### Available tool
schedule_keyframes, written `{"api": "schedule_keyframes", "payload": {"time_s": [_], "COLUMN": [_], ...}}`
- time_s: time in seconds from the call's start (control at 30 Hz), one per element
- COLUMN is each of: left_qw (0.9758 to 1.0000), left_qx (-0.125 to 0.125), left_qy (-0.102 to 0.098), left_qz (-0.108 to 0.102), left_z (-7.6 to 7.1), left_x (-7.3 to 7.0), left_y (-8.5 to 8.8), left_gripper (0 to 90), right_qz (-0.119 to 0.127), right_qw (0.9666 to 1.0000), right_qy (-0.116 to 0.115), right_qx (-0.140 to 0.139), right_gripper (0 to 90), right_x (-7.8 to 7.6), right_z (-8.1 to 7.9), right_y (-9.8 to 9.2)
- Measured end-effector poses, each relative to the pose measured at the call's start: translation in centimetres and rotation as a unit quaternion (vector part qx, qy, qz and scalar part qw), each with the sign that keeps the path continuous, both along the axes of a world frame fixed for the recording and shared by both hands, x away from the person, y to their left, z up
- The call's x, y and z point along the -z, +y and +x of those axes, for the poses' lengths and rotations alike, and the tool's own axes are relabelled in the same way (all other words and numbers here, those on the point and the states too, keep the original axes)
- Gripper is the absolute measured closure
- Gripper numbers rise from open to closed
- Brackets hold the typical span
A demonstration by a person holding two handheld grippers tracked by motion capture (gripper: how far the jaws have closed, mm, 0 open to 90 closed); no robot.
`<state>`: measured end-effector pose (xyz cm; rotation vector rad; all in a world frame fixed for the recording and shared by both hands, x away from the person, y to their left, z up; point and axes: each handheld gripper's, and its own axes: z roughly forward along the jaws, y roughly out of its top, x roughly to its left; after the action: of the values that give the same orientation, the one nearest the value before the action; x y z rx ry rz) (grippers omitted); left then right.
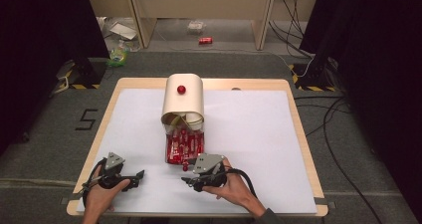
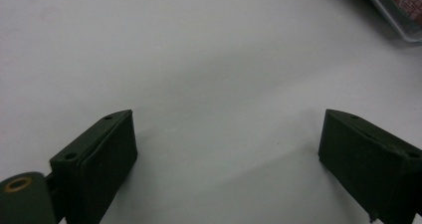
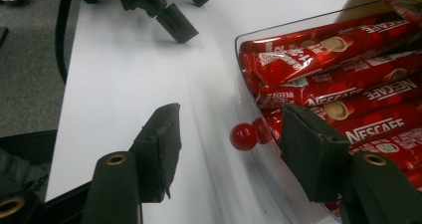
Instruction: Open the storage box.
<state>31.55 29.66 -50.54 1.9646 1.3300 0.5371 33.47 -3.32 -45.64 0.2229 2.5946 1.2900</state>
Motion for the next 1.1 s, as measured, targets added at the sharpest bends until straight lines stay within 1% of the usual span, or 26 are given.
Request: {"api": "schedule_keyframes", "payload": {"time_s": [0.13, 0.17, 0.27, 0.47, 0.87, 1.1], "left_qw": [1.0, 1.0, 1.0, 1.0, 1.0, 1.0], "left_qx": [0.0, 0.0, 0.0, 0.0, 0.0, 0.0], "left_qy": [0.0, 0.0, 0.0, 0.0, 0.0, 0.0], "left_qz": [0.0, 0.0, 0.0, 0.0, 0.0, 0.0], "left_z": [0.0, 0.0, 0.0, 0.0, 0.0, 0.0], "left_x": [0.0, 0.0, 0.0, 0.0, 0.0, 0.0], "left_y": [0.0, 0.0, 0.0, 0.0, 0.0, 0.0], "left_gripper": [7.5, 7.5, 7.5, 7.5, 7.5, 7.5], "right_qz": [-0.003, -0.004, -0.005, -0.002, 0.007, 0.008], "right_qw": [0.9999, 0.9999, 0.9999, 0.9999, 0.9997, 0.9997], "right_qy": [0.006, 0.009, 0.007, 0.01, 0.017, 0.02], "right_qx": [-0.01, -0.01, -0.011, -0.011, -0.013, -0.015], "right_gripper": [43.4, 43.1, 42.5, 41.7, 41.0, 40.5], "right_x": [0.3, 0.3, 0.4, 0.4, 0.4, 0.4], "right_z": [-0.2, -0.4, -0.5, -0.8, -1.8, -2.3], "right_y": [0.0, 0.0, 0.1, 0.0, -0.1, -0.1]}}
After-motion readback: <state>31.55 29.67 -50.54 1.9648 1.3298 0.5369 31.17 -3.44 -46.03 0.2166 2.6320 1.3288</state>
